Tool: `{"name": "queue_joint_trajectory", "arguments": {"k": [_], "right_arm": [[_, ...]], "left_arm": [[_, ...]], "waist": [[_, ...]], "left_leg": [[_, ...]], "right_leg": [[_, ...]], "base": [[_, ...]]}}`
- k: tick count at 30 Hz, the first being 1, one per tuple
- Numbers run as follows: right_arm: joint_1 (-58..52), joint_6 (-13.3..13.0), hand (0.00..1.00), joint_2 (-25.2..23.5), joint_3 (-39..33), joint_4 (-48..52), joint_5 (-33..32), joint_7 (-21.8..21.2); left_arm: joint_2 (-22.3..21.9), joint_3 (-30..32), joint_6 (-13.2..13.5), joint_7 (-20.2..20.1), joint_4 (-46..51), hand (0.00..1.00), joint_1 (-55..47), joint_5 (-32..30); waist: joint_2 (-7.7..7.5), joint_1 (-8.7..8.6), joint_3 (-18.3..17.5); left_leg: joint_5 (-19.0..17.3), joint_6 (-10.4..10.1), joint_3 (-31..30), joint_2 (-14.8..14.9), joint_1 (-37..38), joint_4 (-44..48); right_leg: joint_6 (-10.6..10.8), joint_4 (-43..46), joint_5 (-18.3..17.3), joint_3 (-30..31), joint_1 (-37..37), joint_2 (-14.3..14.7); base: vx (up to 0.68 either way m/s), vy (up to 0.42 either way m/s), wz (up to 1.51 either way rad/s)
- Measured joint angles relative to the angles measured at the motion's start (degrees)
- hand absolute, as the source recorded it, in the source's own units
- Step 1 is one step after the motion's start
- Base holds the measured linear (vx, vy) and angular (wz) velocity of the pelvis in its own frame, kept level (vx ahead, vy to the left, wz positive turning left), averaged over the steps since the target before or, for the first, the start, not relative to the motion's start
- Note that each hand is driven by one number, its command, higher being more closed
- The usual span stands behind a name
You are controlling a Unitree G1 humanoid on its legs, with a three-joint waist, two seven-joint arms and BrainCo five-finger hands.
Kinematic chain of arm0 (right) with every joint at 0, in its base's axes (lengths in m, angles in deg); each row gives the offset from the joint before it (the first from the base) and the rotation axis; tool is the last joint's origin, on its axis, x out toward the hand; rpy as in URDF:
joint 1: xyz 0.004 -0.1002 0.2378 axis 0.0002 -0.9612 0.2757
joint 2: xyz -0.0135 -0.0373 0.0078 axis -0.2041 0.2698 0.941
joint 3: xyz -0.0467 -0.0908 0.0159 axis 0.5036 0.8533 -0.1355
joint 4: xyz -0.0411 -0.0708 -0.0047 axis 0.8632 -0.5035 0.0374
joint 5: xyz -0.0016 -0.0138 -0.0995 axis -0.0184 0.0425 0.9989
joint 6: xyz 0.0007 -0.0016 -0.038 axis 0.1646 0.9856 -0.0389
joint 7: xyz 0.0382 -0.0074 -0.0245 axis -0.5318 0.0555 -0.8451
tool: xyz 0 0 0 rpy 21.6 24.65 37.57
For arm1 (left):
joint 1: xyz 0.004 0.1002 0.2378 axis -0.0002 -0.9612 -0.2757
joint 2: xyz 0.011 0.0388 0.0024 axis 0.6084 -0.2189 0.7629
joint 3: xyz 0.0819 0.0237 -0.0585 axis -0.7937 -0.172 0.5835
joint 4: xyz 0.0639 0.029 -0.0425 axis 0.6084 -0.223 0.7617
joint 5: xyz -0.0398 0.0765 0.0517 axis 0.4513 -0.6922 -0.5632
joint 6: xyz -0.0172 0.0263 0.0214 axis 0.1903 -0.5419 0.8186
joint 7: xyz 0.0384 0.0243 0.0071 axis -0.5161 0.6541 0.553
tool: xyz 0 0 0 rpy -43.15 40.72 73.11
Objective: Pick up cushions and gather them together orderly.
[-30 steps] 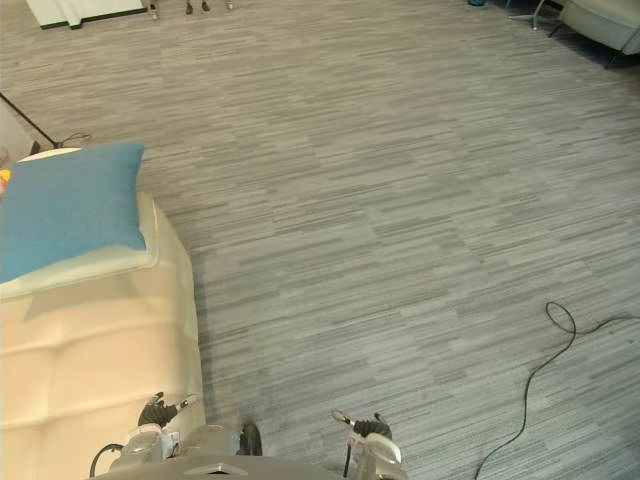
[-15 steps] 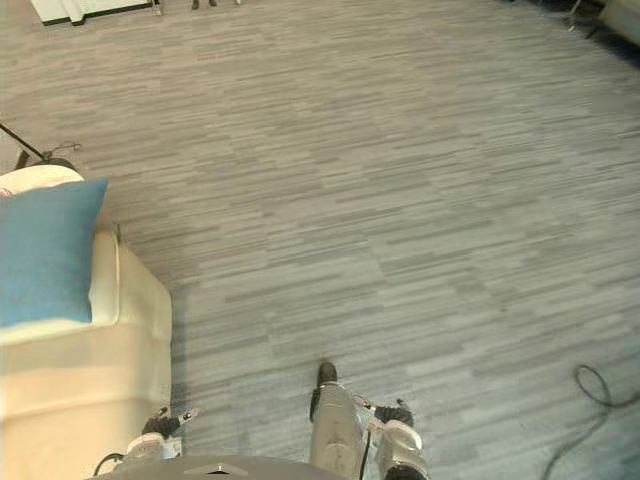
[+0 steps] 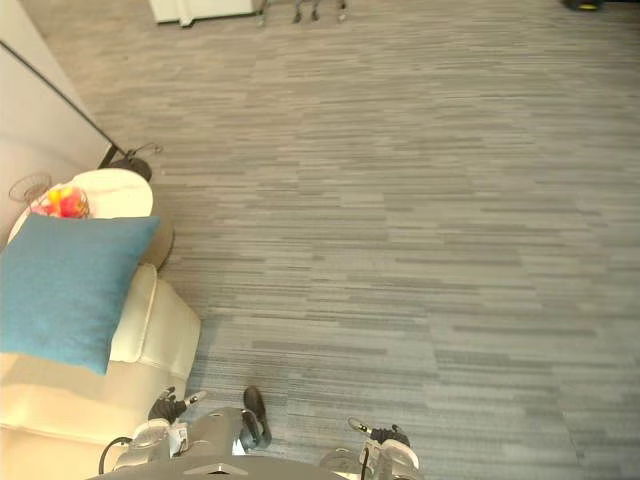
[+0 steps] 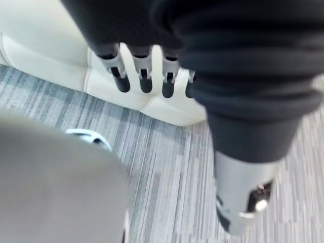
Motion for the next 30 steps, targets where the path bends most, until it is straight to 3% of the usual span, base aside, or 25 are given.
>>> {"name": "queue_joint_trajectory", "arguments": {"k": [1, 3, 4, 5, 6, 8, 9, 11, 12, 13, 15, 17, 18, 19, 20, 22, 24, 26, 28, 30], "right_arm": [[0.1, 0.0, 0.00, -0.3, 0.3, -0.1, 0.0, 0.0], [-0.2, 0.0, 0.00, -0.1, 0.4, -0.2, 0.0, -0.1], [-0.4, 0.0, 0.00, -0.1, 0.5, -0.3, 0.1, -0.1], [-0.5, -0.1, 0.00, -0.4, 0.7, -0.4, 0.3, -0.2], [-0.4, -0.8, 0.00, -0.3, 1.2, 0.1, 0.1, -0.5], [-0.6, -1.2, 0.00, 0.0, 2.4, 0.0, 0.6, -0.5], [-0.7, -1.2, 0.00, -0.2, 2.6, 0.0, 0.6, -0.6], [-0.5, -1.4, 0.00, -0.4, 2.0, 0.2, 0.5, -0.7], [-0.8, -1.6, 0.00, -0.7, 2.0, 1.5, 0.4, -1.3], [-1.0, -1.6, 0.00, -0.9, 1.9, 1.9, 0.4, -1.4], [-2.3, -1.8, 0.00, -1.9, 0.2, 2.8, -0.1, -1.7], [-2.5, -1.7, 0.00, -1.9, -0.3, 2.3, -0.1, -1.7], [-2.8, -1.6, 0.00, -2.4, -0.5, 2.3, -0.3, -1.7], [-3.0, -1.4, 0.00, -1.7, -0.7, 2.4, 0.1, -1.7], [-3.0, -1.3, 0.00, -1.5, -0.9, 2.4, 0.2, -1.6], [-2.7, -1.2, 0.00, -1.4, -0.4, 2.9, 0.2, -1.6], [-2.5, -1.2, 0.00, -1.4, 0.0, 2.9, 0.4, -1.6], [-2.4, -1.2, 0.00, -1.5, -0.1, 2.3, 0.0, -1.6], [-2.5, -1.2, 0.00, -1.3, -0.1, 2.3, 0.0, -1.6], [-2.3, -1.0, 0.00, -1.2, 0.0, 2.0, 0.0, -1.7]], "left_arm": [[0.6, 0.0, 0.0, -0.1, -0.1, 0.00, 0.1, 0.1], [0.6, 0.1, 0.0, 0.1, -0.3, 0.00, 0.2, 0.2], [0.7, 0.1, 0.0, 0.1, -0.7, 0.00, 0.2, 0.2], [1.3, -0.1, 0.0, 0.2, -1.3, 0.00, 0.2, 0.2], [2.1, -1.2, -0.2, 0.1, -2.2, 0.00, 0.2, 0.2], [2.7, -1.2, -0.4, 0.2, -2.3, 0.00, -0.1, 0.4], [2.9, -1.0, -0.7, 0.2, -2.4, 0.00, -0.2, 0.7], [2.6, -0.5, -0.7, 0.1, -2.7, 0.00, -0.3, 1.4], [2.0, 0.9, -0.7, 0.1, -2.2, 0.00, -0.4, 1.4], [1.9, 1.1, -0.7, 0.1, -2.2, 0.00, -0.6, 1.4], [1.1, 2.6, -0.6, 0.1, -2.0, 0.00, -0.6, 1.4], [1.1, 3.2, -0.6, 0.1, -1.7, 0.00, -0.6, 1.4], [0.9, 4.2, -0.6, 0.1, -1.0, 0.00, -1.3, 1.4], [-0.2, 5.9, -0.6, 0.1, -0.8, 0.00, -2.3, 1.4], [-0.7, 6.0, -0.6, 0.1, -0.9, 0.00, -2.5, 1.4], [-2.4, 6.7, -0.7, 0.1, -0.2, 0.00, -2.3, 1.3], [-2.6, 7.0, -0.7, 0.1, 0.0, 0.00, -2.1, 1.4], [-1.4, 4.7, -0.7, 0.0, 0.0, 0.00, -1.9, 1.4], [-0.8, 3.2, -0.7, 0.0, -0.1, 0.00, -1.8, 1.4], [-0.5, 2.1, -0.7, -0.2, -0.9, 0.00, -1.6, 1.4]], "waist": [[-1.09, -0.35, 0.0], [-1.38, -0.10, -0.1], [-1.63, -0.03, -0.1], [-2.13, -0.28, 0.0], [-2.56, -1.09, 0.2], [-3.12, -1.22, 0.2], [-3.52, -1.11, -0.1], [-3.56, -0.97, 0.0], [-3.49, -1.05, -0.1], [-3.50, -1.05, 0.0], [-3.59, -1.10, -0.1], [-4.04, -1.05, -0.6], [-4.60, -1.05, -1.0], [-3.11, -0.42, -2.0], [-2.54, -0.38, -2.5], [-0.41, -0.91, -3.2], [-0.43, -0.50, -3.1], [-1.03, -0.31, -2.8], [-1.36, -0.56, -2.6], [-1.03, -0.29, -2.9]], "left_leg": [[-1.3, 1.8, -1.1, -1.2, -0.1, 1.1], [-5.5, 2.6, -3.1, -2.1, 0.6, 4.7], [-7.2, 2.5, -4.5, -2.9, 2.6, 5.1], [-8.1, 2.4, -6.0, -3.8, 5.1, 4.8], [-9.3, 2.4, -9.1, -4.8, 8.7, 4.7], [-9.4, 2.5, -12.5, -5.5, 12.2, 3.7], [-9.8, 3.1, -15.9, -5.8, 14.8, 2.0], [-9.9, 3.1, -19.6, -5.9, 17.5, 0.0], [-10.5, 2.9, -24.0, -5.8, 18.9, -1.0], [-10.9, 2.7, -25.0, -5.7, 19.0, -0.9], [-14.1, 1.6, -32.5, -5.9, 18.6, 1.0], [-15.6, 0.8, -35.1, -6.5, 18.0, 2.5], [-17.5, -0.1, -37.6, -6.9, 17.7, 4.4], [-18.8, -1.6, -39.6, -5.2, 17.5, 5.8], [-18.9, -1.9, -39.0, -4.3, 16.8, 6.5], [-18.7, -6.2, -27.1, 0.4, 11.5, 15.1], [-18.3, -7.0, -20.6, 2.8, 9.0, 19.0], [-18.5, -6.3, -7.1, 6.9, 8.0, 20.4], [-17.9, -6.1, -1.6, 7.0, 8.0, 15.6], [-10.2, -5.2, 0.0, 5.1, 8.2, 5.6]], "right_leg": [[0.1, 1.3, 0.1, 0.2, -0.1, -1.0], [0.3, 11.9, 0.0, 1.8, -1.8, -3.4], [2.5, 23.4, 1.4, 4.0, -5.1, -5.5], [5.2, 35.8, 5.8, 7.8, -9.7, -7.5], [5.1, 50.6, 7.4, 11.2, -14.7, -8.0], [3.4, 57.2, 5.7, 11.3, -17.9, -7.8], [2.0, 57.1, 3.4, 11.2, -20.8, -6.3], [1.2, 51.2, 0.6, 11.8, -23.6, -4.4], [0.8, 41.3, -0.5, 14.7, -25.4, -0.8], [0.7, 38.2, -0.5, 16.2, -25.6, 0.1], [0.7, 17.0, 1.5, 25.8, -23.2, 4.6], [0.6, 11.4, 3.1, 27.3, -22.6, 4.5], [0.2, 10.7, 7.2, 26.9, -22.0, 4.1], [-1.7, 13.3, 5.7, 22.7, -22.0, 4.5], [-2.3, 13.5, 5.3, 21.1, -21.9, 4.6], [-4.2, 12.0, 3.6, 12.2, -18.0, 4.2], [-4.9, 10.8, 3.1, 9.0, -15.7, 4.0], [-5.1, 7.9, 3.0, 2.3, -10.8, 2.7], [-4.8, 6.8, 3.1, -0.7, -9.0, 0.9], [-2.5, 5.9, 3.4, -2.9, -9.0, -0.6]], "base": [[0.35, 0.081, 0.49], [0.42, 0.133, 0.56], [0.42, 0.161, 0.63], [0.52, 0.150, 0.99], [0.60, 0.123, 1.28], [0.40, 0.020, 1.26], [0.28, -0.041, 1.27], [0.37, -0.115, 1.36], [0.32, -0.177, 1.12], [0.24, -0.184, 1.38], [0.23, -0.276, 1.50], [0.26, -0.320, 1.07], [0.34, -0.399, 1.19], [0.35, -0.388, 1.18], [0.33, -0.321, 1.34], [0.35, -0.297, 1.66], [0.18, -0.167, 1.18], [0.10, -0.108, 1.36], [0.05, -0.021, 1.13], [0.04, 0.083, 0.89]]}}
